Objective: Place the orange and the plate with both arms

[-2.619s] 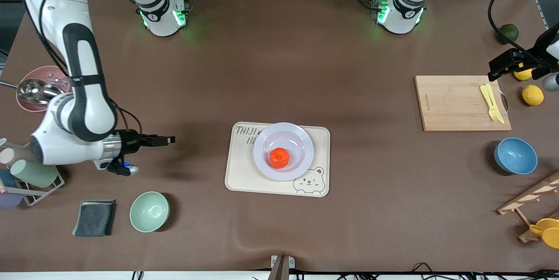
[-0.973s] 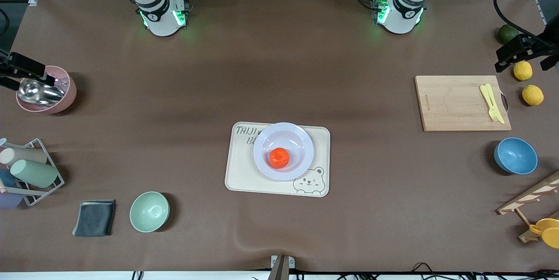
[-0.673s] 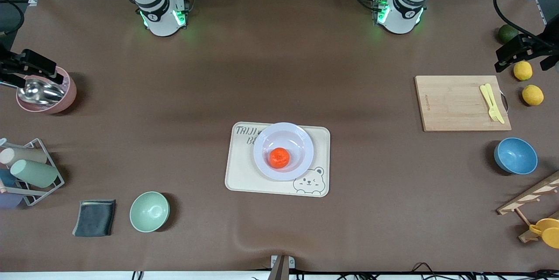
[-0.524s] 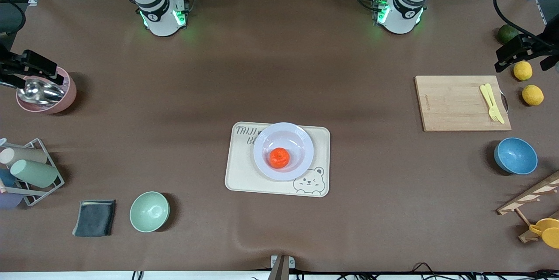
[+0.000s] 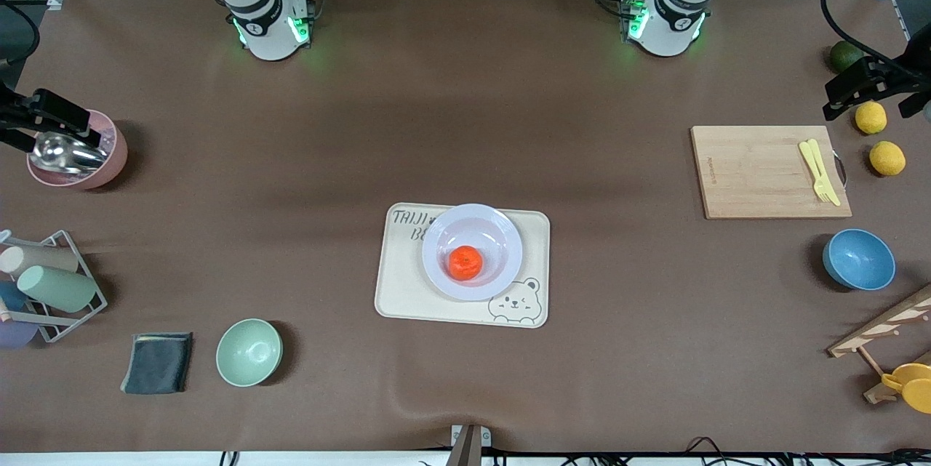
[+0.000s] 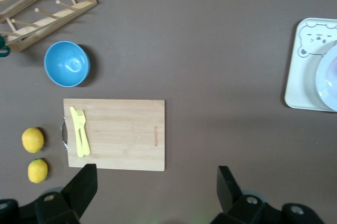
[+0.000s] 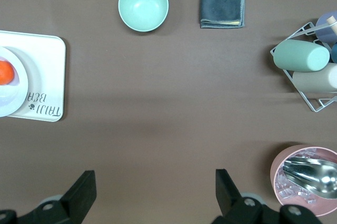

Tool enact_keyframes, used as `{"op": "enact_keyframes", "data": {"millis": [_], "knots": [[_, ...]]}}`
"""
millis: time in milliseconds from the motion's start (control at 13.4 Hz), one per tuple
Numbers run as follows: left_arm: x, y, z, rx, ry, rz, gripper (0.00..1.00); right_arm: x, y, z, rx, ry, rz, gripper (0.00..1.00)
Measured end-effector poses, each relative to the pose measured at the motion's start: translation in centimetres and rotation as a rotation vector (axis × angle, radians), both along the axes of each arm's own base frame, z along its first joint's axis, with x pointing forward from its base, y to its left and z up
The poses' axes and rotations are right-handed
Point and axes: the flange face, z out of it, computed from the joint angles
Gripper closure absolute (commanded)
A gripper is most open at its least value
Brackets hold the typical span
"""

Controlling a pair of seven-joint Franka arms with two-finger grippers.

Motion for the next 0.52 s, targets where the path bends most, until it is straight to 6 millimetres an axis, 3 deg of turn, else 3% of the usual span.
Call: {"op": "enact_keyframes", "data": {"millis": [524], "knots": [[0.04,-0.84,-0.29,-0.007,0.006,-0.015,0.0,0.05,-0.12,-0.73,0.0,0.013,-0.002,0.0]]}}
